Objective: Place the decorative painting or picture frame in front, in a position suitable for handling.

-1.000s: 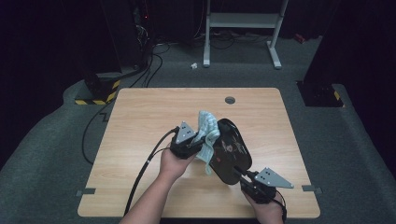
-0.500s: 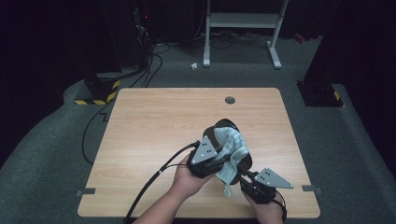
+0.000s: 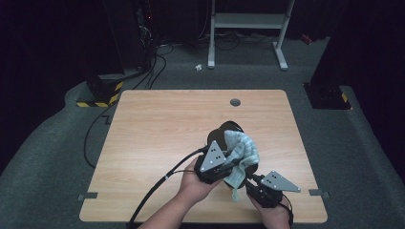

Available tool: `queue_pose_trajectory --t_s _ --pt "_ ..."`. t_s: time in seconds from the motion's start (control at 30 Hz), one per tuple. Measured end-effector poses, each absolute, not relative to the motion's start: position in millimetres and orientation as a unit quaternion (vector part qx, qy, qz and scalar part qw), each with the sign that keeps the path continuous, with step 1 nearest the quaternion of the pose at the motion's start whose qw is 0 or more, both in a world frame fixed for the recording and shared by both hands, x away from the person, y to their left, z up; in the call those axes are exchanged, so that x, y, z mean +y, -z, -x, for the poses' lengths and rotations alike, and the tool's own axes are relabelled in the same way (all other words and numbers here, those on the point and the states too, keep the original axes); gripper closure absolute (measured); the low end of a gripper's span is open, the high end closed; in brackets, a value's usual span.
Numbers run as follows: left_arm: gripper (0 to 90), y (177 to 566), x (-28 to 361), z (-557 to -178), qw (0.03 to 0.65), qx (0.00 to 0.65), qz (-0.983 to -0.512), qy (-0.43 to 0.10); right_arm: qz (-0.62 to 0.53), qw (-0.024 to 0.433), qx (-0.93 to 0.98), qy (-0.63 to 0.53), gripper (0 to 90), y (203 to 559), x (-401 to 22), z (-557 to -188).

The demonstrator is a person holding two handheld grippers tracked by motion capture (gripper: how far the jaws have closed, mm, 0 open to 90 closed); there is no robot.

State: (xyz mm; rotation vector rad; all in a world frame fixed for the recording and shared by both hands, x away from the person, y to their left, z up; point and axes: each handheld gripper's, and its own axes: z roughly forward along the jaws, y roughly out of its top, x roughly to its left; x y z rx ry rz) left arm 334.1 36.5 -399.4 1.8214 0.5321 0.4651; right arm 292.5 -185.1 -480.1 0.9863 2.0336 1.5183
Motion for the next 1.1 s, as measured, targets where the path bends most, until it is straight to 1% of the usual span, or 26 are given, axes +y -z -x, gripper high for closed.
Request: queue_pose_trajectory --t_s 0.13,0.27,0.5,0.7,1.1 --pt "73.4 401.7 50.8 -351.1 0.551 0.255 -0.764 -0.217 -0.352 0.21 0.731 -0.545 76.5 480.3 -185.1 -292.2" --pt "73.4 405.8 67.8 -370.6 0.544 0.288 -0.757 -0.22 -0.351 0.212 0.731 -0.545 76.4 480.3 -184.5 -291.7" --pt "73.3 417.4 90.0 -397.6 0.516 0.329 -0.754 -0.238 -0.349 0.214 0.733 -0.544 76.4 480.2 -183.9 -291.0" --pt "73.4 428.4 97.8 -404.5 0.508 0.349 -0.754 -0.227 -0.35 0.214 0.733 -0.543 76.3 480.0 -183.5 -290.7" --pt "73.4 454.6 91.3 -393.9 0.497 0.336 -0.771 -0.214 -0.35 0.214 0.733 -0.543 75.7 480.1 -182.9 -290.5"
